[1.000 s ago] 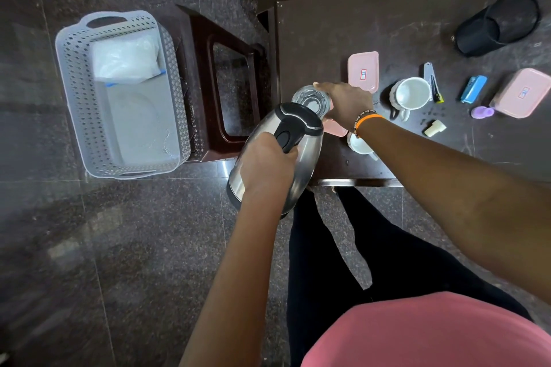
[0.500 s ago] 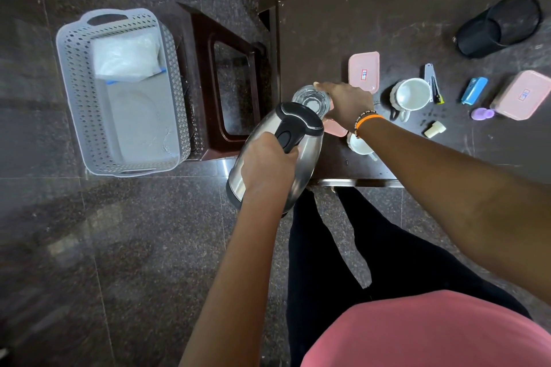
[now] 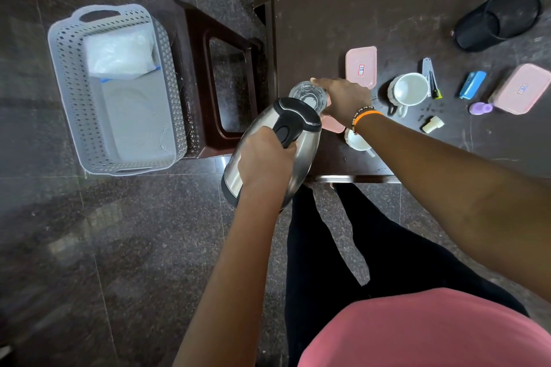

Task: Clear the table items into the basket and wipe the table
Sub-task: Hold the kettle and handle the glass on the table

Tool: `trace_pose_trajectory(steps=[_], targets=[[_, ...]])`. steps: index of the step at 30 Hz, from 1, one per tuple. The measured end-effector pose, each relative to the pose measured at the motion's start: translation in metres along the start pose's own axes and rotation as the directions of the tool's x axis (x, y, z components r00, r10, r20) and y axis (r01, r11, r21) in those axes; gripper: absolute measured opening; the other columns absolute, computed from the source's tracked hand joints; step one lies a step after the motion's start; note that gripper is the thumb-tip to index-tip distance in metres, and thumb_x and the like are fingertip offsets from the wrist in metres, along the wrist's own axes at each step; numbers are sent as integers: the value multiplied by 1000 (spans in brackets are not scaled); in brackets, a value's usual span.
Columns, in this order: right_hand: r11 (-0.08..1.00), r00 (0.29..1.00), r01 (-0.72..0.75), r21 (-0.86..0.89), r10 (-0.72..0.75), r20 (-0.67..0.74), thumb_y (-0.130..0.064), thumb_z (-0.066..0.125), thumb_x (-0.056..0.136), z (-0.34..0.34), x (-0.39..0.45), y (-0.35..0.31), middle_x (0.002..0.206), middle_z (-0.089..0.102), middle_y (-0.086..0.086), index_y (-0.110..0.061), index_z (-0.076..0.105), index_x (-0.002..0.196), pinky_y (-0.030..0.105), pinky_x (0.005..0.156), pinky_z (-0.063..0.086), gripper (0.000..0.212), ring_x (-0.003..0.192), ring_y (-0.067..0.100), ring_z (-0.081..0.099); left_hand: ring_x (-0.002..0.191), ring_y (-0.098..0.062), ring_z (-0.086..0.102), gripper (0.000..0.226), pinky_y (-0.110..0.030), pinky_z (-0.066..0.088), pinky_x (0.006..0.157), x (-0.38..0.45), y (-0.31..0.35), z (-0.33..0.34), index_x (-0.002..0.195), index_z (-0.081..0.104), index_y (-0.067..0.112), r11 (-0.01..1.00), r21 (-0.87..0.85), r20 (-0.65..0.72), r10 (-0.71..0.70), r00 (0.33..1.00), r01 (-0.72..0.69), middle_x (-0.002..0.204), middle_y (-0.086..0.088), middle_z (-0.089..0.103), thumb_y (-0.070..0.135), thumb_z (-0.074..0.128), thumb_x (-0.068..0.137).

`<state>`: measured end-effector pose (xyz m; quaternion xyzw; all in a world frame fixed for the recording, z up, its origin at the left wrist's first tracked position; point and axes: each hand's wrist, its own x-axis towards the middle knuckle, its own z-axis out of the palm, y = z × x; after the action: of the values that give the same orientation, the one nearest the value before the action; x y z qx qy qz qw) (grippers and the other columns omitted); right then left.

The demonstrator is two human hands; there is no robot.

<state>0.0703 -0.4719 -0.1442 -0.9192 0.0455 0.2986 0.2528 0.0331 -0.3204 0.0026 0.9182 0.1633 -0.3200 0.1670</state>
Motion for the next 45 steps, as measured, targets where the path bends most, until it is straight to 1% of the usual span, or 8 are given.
trace_pose_trajectory(steps=[4,16,28,31,33,37,41,45], targets=[[1000,1000,-1,2,1,3,-34,58,86,0,0,0,131,59,8,-28,45,135,47,92,47,51,117,34,57,89,-32,60,31,-34,47,68,1,-2,-1,90,54,7,1000,-16,-1,1,1000,-1,89,-9,59,35,63,82],[1000,1000,-5,-17,5,-2,-34,59,86,0,1,0,130,59,8,-29,44,135,46,91,48,52,116,34,57,88,-34,61,30,-36,48,68,-2,-5,0,87,52,7,1000,-14,-3,11,1000,-11,91,-11,61,35,62,83],[1000,1000,-15,-22,15,-4,-33,58,86,-1,-2,-2,130,59,9,-32,41,137,45,92,49,53,115,35,58,90,-32,62,35,-42,54,78,-2,-17,3,93,57,4,994,-107,-8,1,1000,-2,97,-13,66,35,65,81],[1000,1000,-20,-23,20,-18,-33,57,86,1,-2,-2,127,60,10,-33,41,137,44,90,48,53,113,35,59,83,-29,63,36,-37,53,70,1,-28,5,91,61,4,985,-174,-9,2,1000,-4,88,-10,67,37,67,78],[999,1000,-20,-26,20,-23,-33,58,85,1,-2,-3,126,61,11,-32,42,137,44,89,48,54,112,36,60,77,-27,63,36,-30,46,61,2,-35,7,86,62,6,976,-219,-25,5,1000,-10,81,-7,66,40,69,76],[999,999,-27,-33,26,-19,-29,62,82,1,-2,-3,128,60,9,-32,42,137,43,89,48,58,113,34,59,78,-25,62,43,-32,48,65,-1,-46,14,85,62,8,955,-296,-42,-13,999,0,81,-6,67,47,72,71],[998,999,-37,-41,37,-18,-28,64,81,2,-1,-4,129,60,7,-34,41,136,43,89,48,60,114,33,59,67,-15,55,41,-20,36,53,-3,-55,20,76,54,15,953,-302,-57,-3,998,-15,68,8,56,50,74,69],[998,998,-46,-51,44,-32,-28,65,81,3,-1,-4,128,61,7,-34,41,136,42,88,49,61,113,33,60,54,-5,43,44,-17,29,48,-2,-62,24,61,40,24,953,-299,-68,32,997,-51,59,11,46,49,75,69]])
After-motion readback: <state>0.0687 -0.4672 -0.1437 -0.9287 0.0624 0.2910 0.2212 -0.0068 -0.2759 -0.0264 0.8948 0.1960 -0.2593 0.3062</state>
